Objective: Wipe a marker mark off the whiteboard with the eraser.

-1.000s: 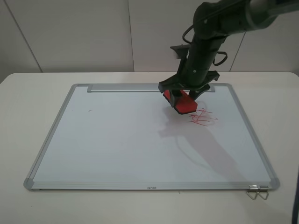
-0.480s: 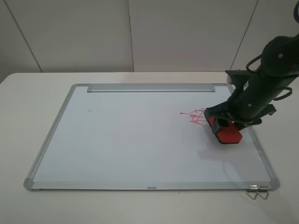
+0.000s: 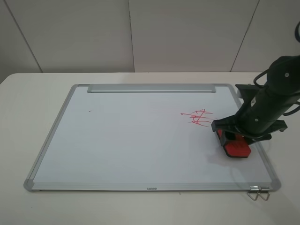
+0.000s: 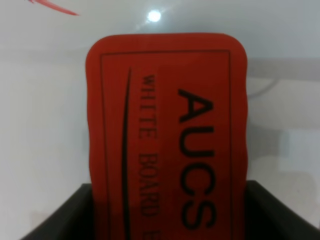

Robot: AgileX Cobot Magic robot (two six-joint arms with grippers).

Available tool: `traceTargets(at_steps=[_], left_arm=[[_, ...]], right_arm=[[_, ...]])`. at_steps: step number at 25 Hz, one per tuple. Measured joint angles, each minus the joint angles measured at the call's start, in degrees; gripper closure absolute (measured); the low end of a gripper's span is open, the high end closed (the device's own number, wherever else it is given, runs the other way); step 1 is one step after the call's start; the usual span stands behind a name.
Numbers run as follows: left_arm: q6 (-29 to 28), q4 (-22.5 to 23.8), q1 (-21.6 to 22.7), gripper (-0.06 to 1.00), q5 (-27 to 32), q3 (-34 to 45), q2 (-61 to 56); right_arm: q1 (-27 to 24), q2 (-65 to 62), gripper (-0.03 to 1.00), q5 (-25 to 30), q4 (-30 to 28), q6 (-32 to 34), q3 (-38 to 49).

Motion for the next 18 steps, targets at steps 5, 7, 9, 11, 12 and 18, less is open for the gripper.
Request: traceTargets(at_steps=[5,7,9,11,12,18], left_arm=[[0.0,0.0,0.0,0.17,0.0,0.0,0.0],[0.0,0.0,0.0,0.17,0.0,0.0,0.0],[0.0,0.0,0.0,0.17,0.0,0.0,0.0],[0.0,0.0,0.0,0.17,0.0,0.0,0.0],[0.0,0.0,0.0,0.17,0.0,0.0,0.0],[0.0,0.0,0.0,0.17,0.0,0.0,0.0]], right_arm=[[0.0,0.0,0.43,0.4,0.0,0.2,0.6],[0.0,-0.2,0.35,0.6,-0.3,0.2,0.6],[0.0,-1.0,0.3,1.1,-0.9,0.2,0.6],[0.0,-2.5,0.29,1.1,-1.1,0.2,0.6],[0.0,-3.8,0.29,1.1,-1.1,0.2,0.6],[-5.9,-13.9,0.28,4.5,-1.3,-0.7,0.6]])
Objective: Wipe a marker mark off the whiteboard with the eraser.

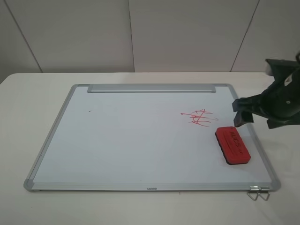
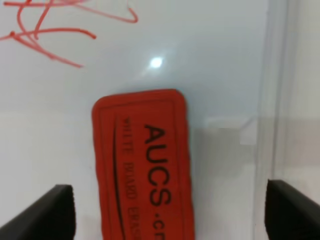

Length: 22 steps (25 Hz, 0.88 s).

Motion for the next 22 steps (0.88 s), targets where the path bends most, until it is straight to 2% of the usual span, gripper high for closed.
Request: traceTargets(at_steps=[4,5,8,14,18,22], left_arm=[[0.0,0.0,0.0,0.17,0.0,0.0,0.0],[0.0,0.0,0.0,0.17,0.0,0.0,0.0],[0.0,0.0,0.0,0.17,0.0,0.0,0.0],[0.0,0.0,0.0,0.17,0.0,0.0,0.0],[0.0,0.0,0.0,0.17,0.0,0.0,0.0],[0.0,0.0,0.0,0.17,0.0,0.0,0.0]], right_arm=[[-7.8,-10.0,0.27,6.1,-1.2,-3.0,0.0],[-11.7,-16.9,0.27,8.9,-1.7,-3.9,0.0],[-14.9,-28.1,0.27,11.0,-0.7,-5.4,0.0],[-15.5,-50.1,0.27,15.0,0.4,-11.4,0.0],[-15.5,-63.4,0.27,16.5,0.4,-12.6,0.0],[-15.5,-72.3,0.27,20.6,1.6,-12.8,1.7]])
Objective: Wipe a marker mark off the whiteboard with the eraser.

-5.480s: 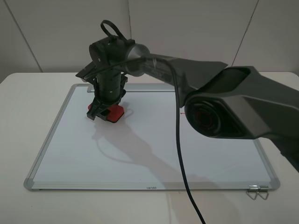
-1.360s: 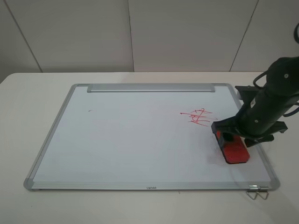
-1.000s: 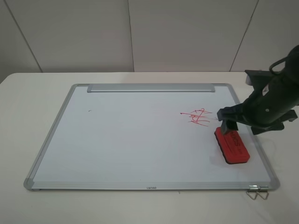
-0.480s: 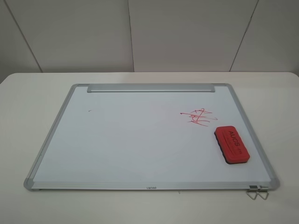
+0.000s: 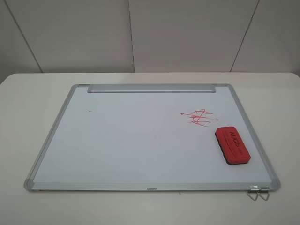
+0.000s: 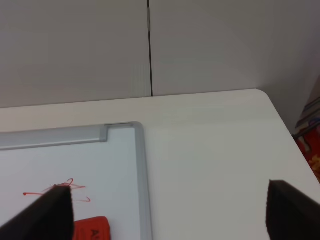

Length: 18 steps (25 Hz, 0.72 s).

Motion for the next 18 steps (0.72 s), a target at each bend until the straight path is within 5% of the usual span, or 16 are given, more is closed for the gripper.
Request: traceTargets(at_steps=[6,18], left_arm=[[0.0,0.0,0.0,0.17,0.0,0.0,0.0],[0.0,0.0,0.0,0.17,0.0,0.0,0.0]], right_arm=[[0.0,-8.2,0.27,2.6,5.1,0.0,5.0],[1.9,-11.5,0.27,4.0,2.6,-2.6,10.3]])
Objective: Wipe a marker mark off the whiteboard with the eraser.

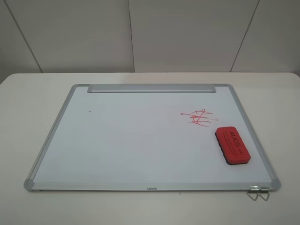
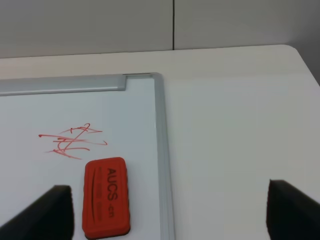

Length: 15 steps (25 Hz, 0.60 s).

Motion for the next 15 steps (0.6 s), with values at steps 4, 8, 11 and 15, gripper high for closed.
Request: traceTargets(at_steps=[4,8,11,15], left_arm=[[0.0,0.0,0.0,0.17,0.0,0.0,0.0],[0.0,0.0,0.0,0.17,0.0,0.0,0.0],[0.0,0.0,0.0,0.17,0.0,0.0,0.0],[0.0,0.0,0.0,0.17,0.0,0.0,0.0]], right_arm=[[3.6,0.0,0.27,0.0,0.1,0.0,0.0],[3.8,0.0,0.27,0.0,0.1,0.0,0.0],[3.8,0.0,0.27,0.0,0.1,0.0,0.0],[3.8,0.0,0.27,0.0,0.1,0.0,0.0]])
